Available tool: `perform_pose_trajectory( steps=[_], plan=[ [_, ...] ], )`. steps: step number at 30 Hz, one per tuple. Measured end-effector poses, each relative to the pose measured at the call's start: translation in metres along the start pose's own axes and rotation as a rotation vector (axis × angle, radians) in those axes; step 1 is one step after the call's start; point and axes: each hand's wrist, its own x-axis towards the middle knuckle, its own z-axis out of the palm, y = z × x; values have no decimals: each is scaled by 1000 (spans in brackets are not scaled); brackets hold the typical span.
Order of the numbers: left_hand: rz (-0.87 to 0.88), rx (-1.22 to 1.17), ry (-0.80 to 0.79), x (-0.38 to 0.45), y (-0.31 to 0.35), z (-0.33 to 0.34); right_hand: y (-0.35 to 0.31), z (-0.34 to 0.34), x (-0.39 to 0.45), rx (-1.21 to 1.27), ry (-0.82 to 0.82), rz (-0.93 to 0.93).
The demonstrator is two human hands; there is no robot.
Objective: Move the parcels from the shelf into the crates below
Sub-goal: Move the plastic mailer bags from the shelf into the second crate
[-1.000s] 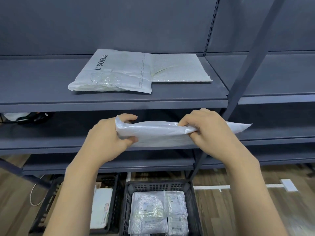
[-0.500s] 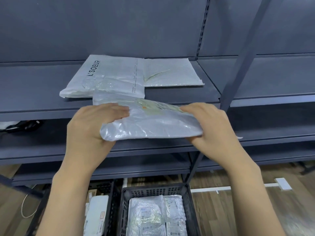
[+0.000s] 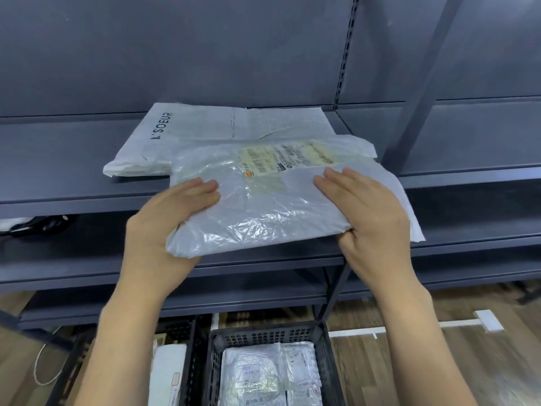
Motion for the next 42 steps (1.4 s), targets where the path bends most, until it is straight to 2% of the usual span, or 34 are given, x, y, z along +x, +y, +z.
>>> perform_pose_trajectory(
  steps=[2, 5, 7, 11, 15, 18, 21, 22, 25, 28, 30, 33, 38, 42],
  plan=[
    [-51, -8, -170, 3, 3, -6, 3, 3, -2, -53, -50, 19],
    [-154, 132, -406, 4, 9, -17, 6, 9, -5, -112, -148, 43],
    [-140, 187, -450, 3, 18, -19, 3, 13, -3, -137, -194, 48],
    [52, 458, -356, 12, 31, -4, -12, 15, 5, -139, -177, 59],
    [63, 549, -209, 19, 30, 18, -30, 15, 10, -109, -204, 28],
    [100, 605, -68, 18, 24, 15, -32, 9, 12, -16, -365, 31],
    [133, 654, -26, 16, 23, 11, -34, -8, 18, 116, -683, 88],
    [135, 655, -26, 16, 23, 10, -35, -15, 20, 184, -733, 133],
    [125, 634, -1, 16, 25, 4, -32, -36, 25, 326, -709, 261],
    [100, 588, 5, 18, 24, -4, -12, -46, 29, 267, -586, 355],
    [86, 573, 15, 19, 23, -8, 1, -48, 30, 192, -569, 400],
    [82, 521, 23, 20, 16, -13, 11, -49, 32, 123, -616, 403],
    [197, 376, -37, 21, -6, -14, 23, -35, 38, -6, -670, 344],
    [254, 221, -20, 17, -16, -4, 28, -17, 37, 46, -800, 404]
  ],
)
